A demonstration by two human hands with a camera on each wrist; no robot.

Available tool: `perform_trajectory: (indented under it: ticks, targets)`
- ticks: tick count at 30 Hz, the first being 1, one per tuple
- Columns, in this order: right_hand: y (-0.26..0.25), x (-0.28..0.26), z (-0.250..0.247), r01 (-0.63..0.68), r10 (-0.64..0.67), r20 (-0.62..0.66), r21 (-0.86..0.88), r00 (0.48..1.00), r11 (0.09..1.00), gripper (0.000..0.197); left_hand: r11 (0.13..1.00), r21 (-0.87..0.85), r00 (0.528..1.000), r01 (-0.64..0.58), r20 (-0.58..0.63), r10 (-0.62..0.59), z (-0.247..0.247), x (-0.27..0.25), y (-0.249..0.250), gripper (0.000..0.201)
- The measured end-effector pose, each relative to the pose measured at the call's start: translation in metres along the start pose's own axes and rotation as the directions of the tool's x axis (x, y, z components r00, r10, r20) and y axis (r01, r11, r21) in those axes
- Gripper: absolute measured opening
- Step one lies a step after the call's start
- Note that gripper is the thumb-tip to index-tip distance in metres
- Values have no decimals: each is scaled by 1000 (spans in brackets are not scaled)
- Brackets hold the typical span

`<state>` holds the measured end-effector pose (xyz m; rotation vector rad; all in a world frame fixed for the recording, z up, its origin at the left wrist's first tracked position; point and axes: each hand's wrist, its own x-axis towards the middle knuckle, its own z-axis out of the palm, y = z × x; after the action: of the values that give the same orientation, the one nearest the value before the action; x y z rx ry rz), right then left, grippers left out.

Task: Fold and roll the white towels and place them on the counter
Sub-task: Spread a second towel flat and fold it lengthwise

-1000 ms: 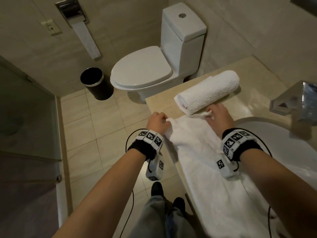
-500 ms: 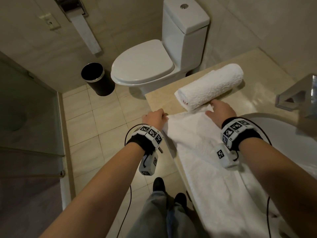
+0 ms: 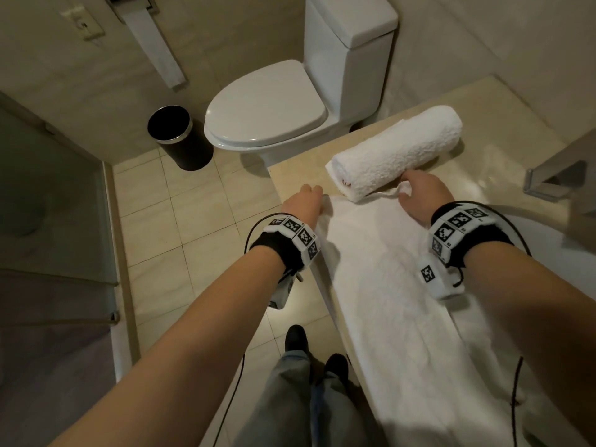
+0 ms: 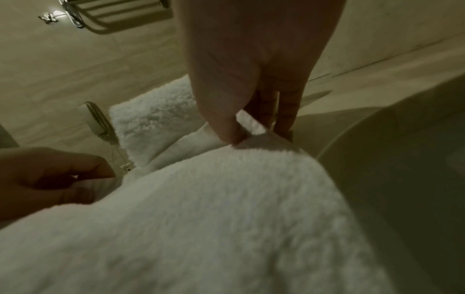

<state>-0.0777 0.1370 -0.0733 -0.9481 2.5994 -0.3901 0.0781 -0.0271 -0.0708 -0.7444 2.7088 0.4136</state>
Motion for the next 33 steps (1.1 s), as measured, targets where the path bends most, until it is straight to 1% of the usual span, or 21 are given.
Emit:
perform_trajectory:
  ticks: [4, 6, 8, 10, 14, 15, 17, 18, 19, 21, 22, 23, 25, 26, 27, 28, 29, 30, 31, 32, 33]
  targets:
    - [11, -2, -5, 94, -94, 13, -4, 995, 996, 24, 990, 117, 993, -79, -74, 88, 7, 0, 1, 31]
    - [15, -5, -6, 125, -125, -34, -9, 992, 992, 20, 987, 119, 986, -107, -116, 121, 8, -1, -3, 31]
    - [17, -8, -7, 139, -139, -101, -8, 985, 990, 12, 986, 77, 982, -151, -107, 159, 7, -3, -5, 28]
    - [17, -11, -6, 168, -169, -128, -21, 977, 986, 6, 979, 13, 977, -202, -69, 202, 4, -6, -6, 21]
    - [22, -15, -5, 236, -244, -178, -65, 953, 970, 7, 967, -49, 967, -251, -68, 247, -3, -15, -13, 14]
    - [24, -16, -6, 249, -259, -206, -71, 944, 966, 8, 960, -17, 957, -281, -84, 279, -4, -18, -13, 14]
    - [29, -18, -6, 304, -321, -244, -104, 915, 947, 12, 908, 110, 899, -404, -135, 416, -3, -27, -11, 19]
    - [32, -20, -6, 352, -376, -239, -138, 895, 926, 14, 871, 174, 868, -459, -125, 481, 0, -31, -11, 28]
    - [35, -21, -6, 399, -431, -215, -179, 876, 899, 18, 837, 250, 850, -486, -89, 519, 2, -33, -11, 38]
    - [38, -24, -4, 455, -497, -158, -241, 853, 857, 22, 813, 327, 853, -483, -36, 521, 11, -33, -14, 47]
    - [39, -26, -3, 459, -503, -153, -250, 851, 853, 23, 831, 320, 877, -454, -3, 481, 12, -34, -14, 46]
    - [39, -27, -3, 440, -483, -166, -240, 860, 865, 22, 865, 288, 902, -410, -8, 431, 12, -36, -13, 41]
    - [39, -30, -4, 334, -367, -200, -178, 909, 926, 15, 961, 145, 970, -235, -18, 241, 12, -41, -12, 30]
    - [40, -29, -4, 296, -323, -199, -153, 925, 943, 13, 986, 78, 988, -149, -39, 152, 9, -41, -13, 26]
    - [40, -28, -4, 290, -315, -201, -146, 927, 946, 12, 992, 69, 993, -107, -41, 110, 7, -41, -15, 23]
    - [39, -28, -5, 313, -341, -211, -153, 916, 937, 14, 988, 105, 992, -111, -41, 116, 5, -41, -17, 20]
    - [38, -29, -7, 363, -397, -217, -181, 892, 914, 16, 971, 188, 985, -145, -62, 160, 2, -40, -20, 16]
    - [36, -30, -8, 416, -462, -230, -224, 856, 881, 16, 930, 295, 957, -218, -120, 262, -2, -40, -21, 12]
    - [35, -31, -11, 451, -513, -250, -266, 821, 852, 14, 874, 406, 929, -268, -130, 345, -4, -41, -21, 18]
    - [33, -32, -15, 463, -539, -278, -296, 795, 836, 10, 812, 510, 899, -284, -154, 411, -5, -42, -22, 27]
    - [32, -33, -19, 459, -547, -304, -315, 780, 830, 9, 761, 576, 867, -298, -170, 468, -8, -43, -22, 32]
